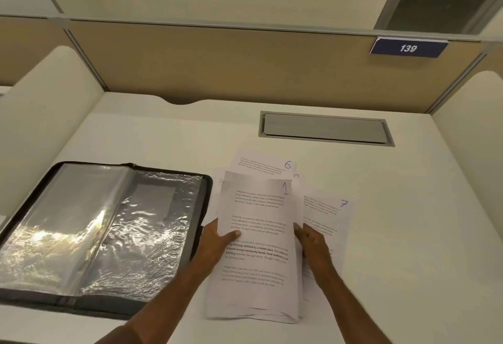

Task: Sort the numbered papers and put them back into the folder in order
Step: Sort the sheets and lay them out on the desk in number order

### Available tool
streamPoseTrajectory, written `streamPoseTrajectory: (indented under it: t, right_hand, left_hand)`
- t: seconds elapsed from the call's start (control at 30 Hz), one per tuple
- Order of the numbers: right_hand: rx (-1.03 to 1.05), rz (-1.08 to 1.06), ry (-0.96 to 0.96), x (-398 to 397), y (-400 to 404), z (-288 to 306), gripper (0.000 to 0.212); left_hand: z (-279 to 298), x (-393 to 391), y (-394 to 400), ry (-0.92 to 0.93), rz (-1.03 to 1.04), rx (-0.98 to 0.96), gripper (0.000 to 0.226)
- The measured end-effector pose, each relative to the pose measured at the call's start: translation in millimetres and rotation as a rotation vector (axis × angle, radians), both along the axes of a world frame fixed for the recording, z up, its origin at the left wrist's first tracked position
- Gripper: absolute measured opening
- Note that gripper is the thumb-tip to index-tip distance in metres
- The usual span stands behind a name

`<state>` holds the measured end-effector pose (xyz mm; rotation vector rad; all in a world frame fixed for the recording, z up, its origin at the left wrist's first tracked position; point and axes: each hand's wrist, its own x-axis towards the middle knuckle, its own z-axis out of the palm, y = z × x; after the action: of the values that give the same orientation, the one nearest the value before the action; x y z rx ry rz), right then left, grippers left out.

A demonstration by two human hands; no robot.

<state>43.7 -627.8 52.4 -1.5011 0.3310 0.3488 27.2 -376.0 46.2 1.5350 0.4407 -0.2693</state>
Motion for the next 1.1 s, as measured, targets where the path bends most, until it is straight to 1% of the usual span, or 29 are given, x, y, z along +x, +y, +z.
streamPoseTrajectory:
  t: [0.07, 0.1, 0.13, 0.23, 0.27, 0.3, 0.37, 0.4, 0.47, 0.53, 0.6, 0.73, 0.8, 0.93, 1.03, 1.1]
  right_hand:
    - [0.135, -0.054, 0.079, -1, -4, -9, 0.053]
    - [0.179, -0.046, 0.096, -3, -7, -10, 0.054]
    - [0.188, -0.014, 0.096, -3, -10, -11, 0.05]
    - [0.015, 0.077, 0.038, -5, -14, -16, 0.033]
    - [-0.054, 0.053, 0.02, -6, -16, -21, 0.032]
    - [-0.119, 0.019, 0.007, -7, -18, -24, 0.033]
    - [-0.188, -0.059, 0.004, -7, -25, -26, 0.036]
    - [-0.196, -0.089, 0.004, -7, -28, -25, 0.037]
    - [-0.2, -0.122, 0.013, -4, -37, -23, 0.038]
    - [-0.196, -0.124, 0.022, -2, -45, -20, 0.037]
    - [-0.193, -0.118, 0.026, -1, -50, -17, 0.036]
    - [-0.153, -0.131, 0.048, 0, -55, -14, 0.037]
    - [-0.158, -0.14, 0.04, 1, -55, -14, 0.038]
    - [-0.139, -0.159, 0.046, 2, -53, -19, 0.037]
    - [-0.148, -0.151, 0.066, 3, -55, -27, 0.038]
    - [-0.147, -0.146, 0.074, 3, -56, -30, 0.04]
  left_hand:
    - [-4, 1, -4, -0.016, 0.002, 0.044, 0.03]
    - [-5, 2, -6, -0.022, 0.018, 0.054, 0.029]
    - [-4, 3, -9, -0.031, 0.029, 0.058, 0.028]
    - [-3, 5, -14, -0.072, -0.025, 0.133, 0.019]
    - [-4, 6, -13, -0.087, -0.062, 0.172, 0.022]
    - [-5, 8, -11, -0.113, -0.1, 0.234, 0.03]
    - [-9, 13, -4, -0.206, -0.133, 0.415, 0.045]
    - [-9, 19, 1, -0.267, -0.138, 0.519, 0.046]
    - [-4, 42, 12, -0.361, -0.148, 0.712, 0.034]
    - [-1, 76, 29, -0.398, -0.148, 0.891, 0.023]
    - [-4, 111, 47, -0.345, -0.197, 1.075, 0.028]
    - [-15, 151, 67, -0.125, -0.411, 1.405, 0.044]
    - [-17, 161, 70, -0.036, -0.476, 1.466, 0.048]
    - [-26, 170, 69, 0.042, -0.538, 1.511, 0.053]
    - [-33, 169, 69, 0.023, -0.511, 1.504, 0.058]
    - [-37, 167, 69, -0.028, -0.464, 1.458, 0.055]
